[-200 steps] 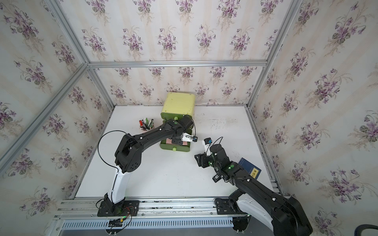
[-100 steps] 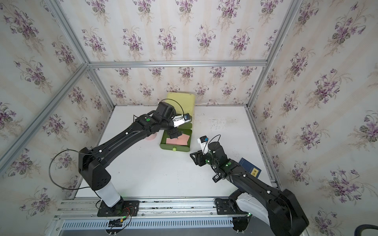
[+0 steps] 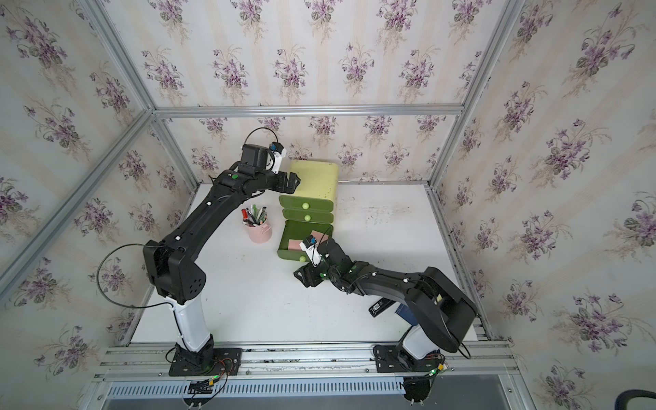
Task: Please put the sticky notes in the drawer by color
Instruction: Close the drawer in the storage box.
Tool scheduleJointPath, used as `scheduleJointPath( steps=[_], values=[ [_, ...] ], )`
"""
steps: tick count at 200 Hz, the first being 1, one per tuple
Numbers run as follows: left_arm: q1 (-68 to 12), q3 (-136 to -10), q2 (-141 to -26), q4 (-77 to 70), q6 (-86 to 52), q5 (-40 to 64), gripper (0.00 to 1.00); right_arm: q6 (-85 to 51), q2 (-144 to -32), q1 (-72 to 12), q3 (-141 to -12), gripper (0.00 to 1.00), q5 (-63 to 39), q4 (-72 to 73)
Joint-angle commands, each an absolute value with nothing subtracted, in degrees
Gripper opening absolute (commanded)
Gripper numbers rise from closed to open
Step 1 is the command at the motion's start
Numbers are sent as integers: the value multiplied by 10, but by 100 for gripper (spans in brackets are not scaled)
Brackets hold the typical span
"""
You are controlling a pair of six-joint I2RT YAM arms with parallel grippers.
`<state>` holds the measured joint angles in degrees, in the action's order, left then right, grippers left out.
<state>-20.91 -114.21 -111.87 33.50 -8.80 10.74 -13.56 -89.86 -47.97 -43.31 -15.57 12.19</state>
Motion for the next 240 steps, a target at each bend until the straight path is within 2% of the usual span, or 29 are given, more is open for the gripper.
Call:
scheduleJointPath(
  steps=[1, 47, 80, 166, 240],
  values=[
    [-205, -1155, -1138, 347, -118, 130, 100, -118, -931, -481, -453, 69, -149, 136],
    [-205, -1176, -1167, 394, -106, 86, 100, -95, -997, -482, -500, 69, -93, 118],
    [-205, -1175, -1177, 410, -100, 98, 99, -68, -1033, -482, -541, 70, -38, 110],
    [-206, -1157, -1186, 428, -87, 129, 97, 11, -1101, -459, -637, 71, 9, 76],
    [-204, -1160, -1174, 428, -83, 119, 97, 79, -1180, -448, -742, 72, 144, 59]
  ],
)
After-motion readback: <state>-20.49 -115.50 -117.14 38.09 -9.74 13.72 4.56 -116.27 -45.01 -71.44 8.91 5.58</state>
